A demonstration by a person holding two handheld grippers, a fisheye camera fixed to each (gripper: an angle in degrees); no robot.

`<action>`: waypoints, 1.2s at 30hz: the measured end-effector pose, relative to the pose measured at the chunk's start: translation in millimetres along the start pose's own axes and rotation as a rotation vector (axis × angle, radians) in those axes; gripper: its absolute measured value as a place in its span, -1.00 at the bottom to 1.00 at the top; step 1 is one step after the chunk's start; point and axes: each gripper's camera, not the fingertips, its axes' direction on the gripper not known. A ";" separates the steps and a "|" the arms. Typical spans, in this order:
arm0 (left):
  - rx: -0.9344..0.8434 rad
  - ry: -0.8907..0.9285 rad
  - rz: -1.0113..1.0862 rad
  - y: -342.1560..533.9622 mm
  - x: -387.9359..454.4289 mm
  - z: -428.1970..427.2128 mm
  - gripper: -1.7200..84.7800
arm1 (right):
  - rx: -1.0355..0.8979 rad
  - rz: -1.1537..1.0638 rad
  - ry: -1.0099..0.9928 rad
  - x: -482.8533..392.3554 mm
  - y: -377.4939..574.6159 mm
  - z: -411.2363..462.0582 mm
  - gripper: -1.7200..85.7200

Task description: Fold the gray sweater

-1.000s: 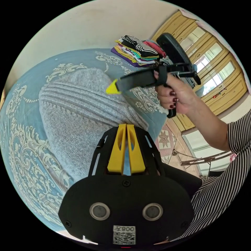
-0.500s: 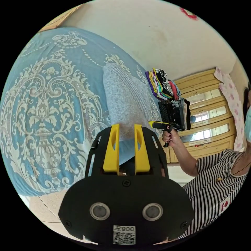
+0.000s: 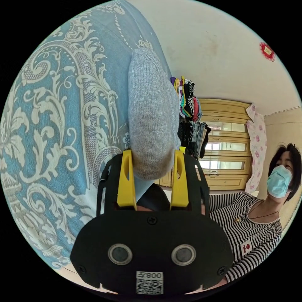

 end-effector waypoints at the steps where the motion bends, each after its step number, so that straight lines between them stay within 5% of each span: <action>1: -0.008 -0.005 -0.001 -2.4 -1.5 -3.3 -0.56 | -0.009 0.010 -0.010 3.9 -0.6 1.3 -0.61; 12: -0.068 0.016 0.021 -20.0 -10.3 -22.1 -0.54 | -0.034 0.106 -0.301 39.7 -8.2 -1.8 -0.55; 25: -0.099 0.136 -0.040 -31.4 -41.8 -17.1 -0.64 | -0.164 0.093 -0.176 13.8 -7.6 9.9 -0.69; 36: -0.111 0.205 -0.086 49.2 -26.0 -9.7 -0.65 | -0.174 0.155 -0.221 -27.6 102.6 -13.0 -0.78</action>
